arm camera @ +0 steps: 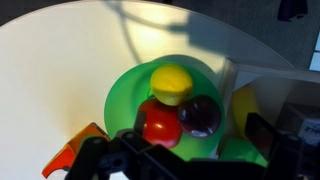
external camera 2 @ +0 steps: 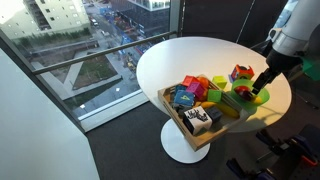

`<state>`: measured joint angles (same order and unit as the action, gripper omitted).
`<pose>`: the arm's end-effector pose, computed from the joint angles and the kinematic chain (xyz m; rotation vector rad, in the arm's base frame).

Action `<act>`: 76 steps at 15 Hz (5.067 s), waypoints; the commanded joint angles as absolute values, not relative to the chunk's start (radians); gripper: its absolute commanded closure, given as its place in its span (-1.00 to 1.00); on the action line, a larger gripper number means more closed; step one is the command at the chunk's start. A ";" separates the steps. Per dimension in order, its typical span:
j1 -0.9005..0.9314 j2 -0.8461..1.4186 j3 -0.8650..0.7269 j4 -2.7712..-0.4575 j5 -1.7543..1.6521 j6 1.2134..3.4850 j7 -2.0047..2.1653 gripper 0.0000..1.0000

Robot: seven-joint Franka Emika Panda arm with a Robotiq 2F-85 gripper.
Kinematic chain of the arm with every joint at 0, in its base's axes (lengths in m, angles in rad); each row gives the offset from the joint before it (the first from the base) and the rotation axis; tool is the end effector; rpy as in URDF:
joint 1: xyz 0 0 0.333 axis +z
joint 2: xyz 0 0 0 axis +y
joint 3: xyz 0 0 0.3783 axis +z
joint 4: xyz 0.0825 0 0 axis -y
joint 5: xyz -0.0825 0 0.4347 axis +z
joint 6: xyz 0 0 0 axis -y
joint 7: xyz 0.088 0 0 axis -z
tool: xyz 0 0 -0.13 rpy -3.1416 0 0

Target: Put the plum plush toy on the table

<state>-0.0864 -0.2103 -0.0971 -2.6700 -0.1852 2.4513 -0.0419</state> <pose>0.4194 -0.0791 0.3037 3.0460 0.0062 -0.0284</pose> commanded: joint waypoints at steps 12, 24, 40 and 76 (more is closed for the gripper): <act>-0.088 -0.091 -0.116 -2.657 -0.082 2.564 -0.280 -1.00; -0.074 -0.037 -0.097 -2.620 -0.090 2.620 -0.270 -1.00; -0.077 0.071 -0.062 -2.546 -0.021 2.593 -0.294 -1.00; -0.132 0.047 -0.095 -2.527 0.210 2.463 -0.487 -1.00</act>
